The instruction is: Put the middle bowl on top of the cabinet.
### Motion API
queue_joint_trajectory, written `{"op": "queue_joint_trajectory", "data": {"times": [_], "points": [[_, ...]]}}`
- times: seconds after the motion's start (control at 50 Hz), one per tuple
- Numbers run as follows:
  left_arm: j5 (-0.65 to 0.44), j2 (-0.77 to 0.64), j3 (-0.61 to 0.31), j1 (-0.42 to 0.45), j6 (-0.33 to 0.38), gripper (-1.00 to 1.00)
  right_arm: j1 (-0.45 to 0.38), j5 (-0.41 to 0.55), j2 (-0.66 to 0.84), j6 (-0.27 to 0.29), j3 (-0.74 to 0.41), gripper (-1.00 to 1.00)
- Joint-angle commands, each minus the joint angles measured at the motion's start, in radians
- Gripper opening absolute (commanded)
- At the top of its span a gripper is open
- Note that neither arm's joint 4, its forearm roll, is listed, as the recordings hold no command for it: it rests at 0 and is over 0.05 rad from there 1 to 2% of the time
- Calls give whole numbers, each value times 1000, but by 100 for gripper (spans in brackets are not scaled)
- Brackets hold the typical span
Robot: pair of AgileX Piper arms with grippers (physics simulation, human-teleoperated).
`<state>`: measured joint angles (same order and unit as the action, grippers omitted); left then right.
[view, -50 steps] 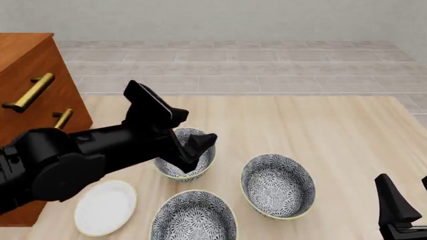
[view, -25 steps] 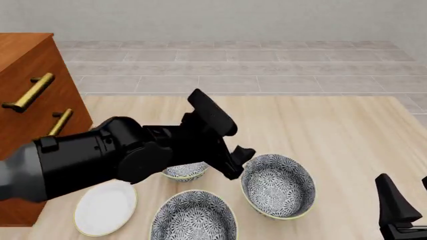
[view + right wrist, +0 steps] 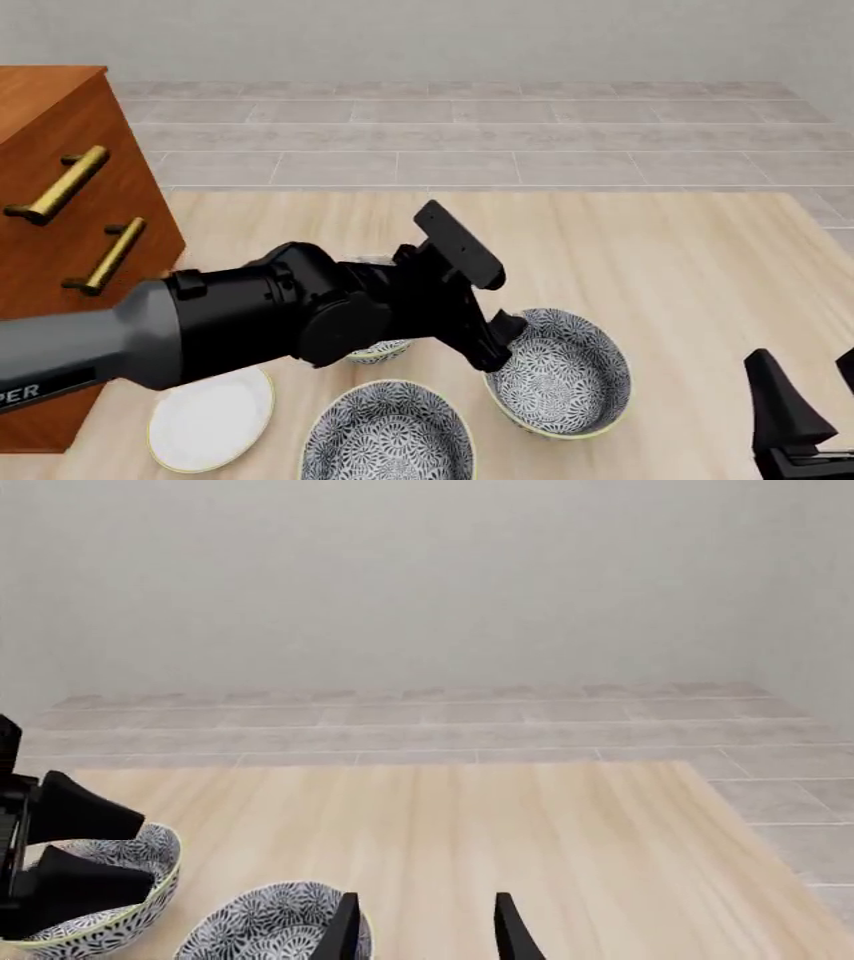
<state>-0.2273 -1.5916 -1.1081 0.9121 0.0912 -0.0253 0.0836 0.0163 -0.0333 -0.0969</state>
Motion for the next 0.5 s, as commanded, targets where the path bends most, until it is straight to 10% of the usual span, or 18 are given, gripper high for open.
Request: {"op": "queue_joint_trajectory", "data": {"times": [0.02, 0.5], "points": [[21, -57, 1, 4, -6, 100, -5, -21, 19, 0, 8, 100], [50, -162, -16, -14, -32, 100, -5, 28, -16, -3, -9, 100]]}}
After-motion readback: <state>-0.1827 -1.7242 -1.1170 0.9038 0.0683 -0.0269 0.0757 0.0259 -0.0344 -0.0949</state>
